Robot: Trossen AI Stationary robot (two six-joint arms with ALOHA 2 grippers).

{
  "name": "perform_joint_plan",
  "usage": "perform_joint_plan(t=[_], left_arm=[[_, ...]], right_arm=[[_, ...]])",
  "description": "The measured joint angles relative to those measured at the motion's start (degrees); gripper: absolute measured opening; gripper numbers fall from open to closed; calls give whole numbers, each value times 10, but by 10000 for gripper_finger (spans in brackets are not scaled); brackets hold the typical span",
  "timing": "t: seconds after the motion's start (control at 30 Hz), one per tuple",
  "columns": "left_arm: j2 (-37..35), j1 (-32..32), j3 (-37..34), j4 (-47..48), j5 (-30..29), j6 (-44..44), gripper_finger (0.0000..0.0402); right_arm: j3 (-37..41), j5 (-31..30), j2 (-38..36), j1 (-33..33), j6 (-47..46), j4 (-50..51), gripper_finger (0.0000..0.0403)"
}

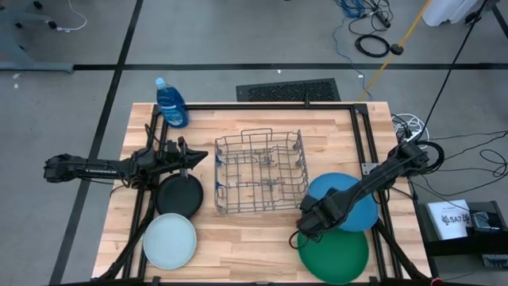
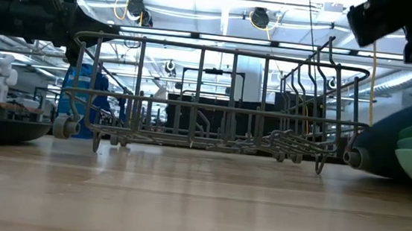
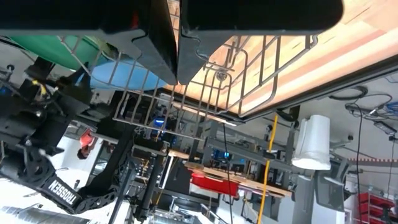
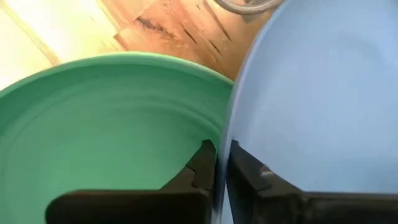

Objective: Sort dishes
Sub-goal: Put the blue plate into the gray dish rack

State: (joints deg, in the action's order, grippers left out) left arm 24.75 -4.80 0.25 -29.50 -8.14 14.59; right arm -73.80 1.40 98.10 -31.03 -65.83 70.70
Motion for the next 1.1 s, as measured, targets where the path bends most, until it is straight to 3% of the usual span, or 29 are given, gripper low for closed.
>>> perform_joint_plan(t=[0.27,0.6,0.83,1.1], left_arm=[[0,0,0,0,0,0,13],[0,0,0,0,0,0,13],[0,0,0,0,0,0,13],[0,0,0,0,0,0,13]], right_arm=[[-142,6,0,0,20,198,3],[-258,-10,-47,-3,25,194,3],[-263,6,-102,-39,19,194,3],[-263,-8,-176,-70,112,103,3]])
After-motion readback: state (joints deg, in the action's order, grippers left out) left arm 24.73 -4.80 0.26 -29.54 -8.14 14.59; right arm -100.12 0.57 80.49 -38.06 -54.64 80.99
